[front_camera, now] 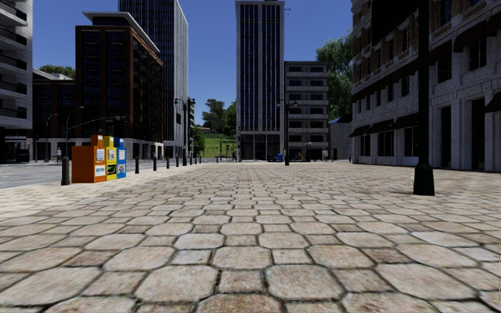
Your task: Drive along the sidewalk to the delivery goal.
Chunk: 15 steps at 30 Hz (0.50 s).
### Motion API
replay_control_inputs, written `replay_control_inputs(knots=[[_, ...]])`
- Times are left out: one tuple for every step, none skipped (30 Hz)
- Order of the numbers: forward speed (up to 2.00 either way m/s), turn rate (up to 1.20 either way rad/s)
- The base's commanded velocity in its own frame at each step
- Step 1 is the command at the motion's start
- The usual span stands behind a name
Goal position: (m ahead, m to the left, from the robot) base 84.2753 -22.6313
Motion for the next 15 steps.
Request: replay_control_inputs(knots=[[2.0,0.0],[2.0,0.0],[2.0,0.0],[2.0,0.0],[2.0,0.0],[2.0,0.0],[2.0,0.0],[2.0,0.0],[2.0,0.0],[2.0,0.0],[2.0,0.0],[2.0,0.0],[2.0,0.0],[2.0,0.0],[2.0,0.0]])
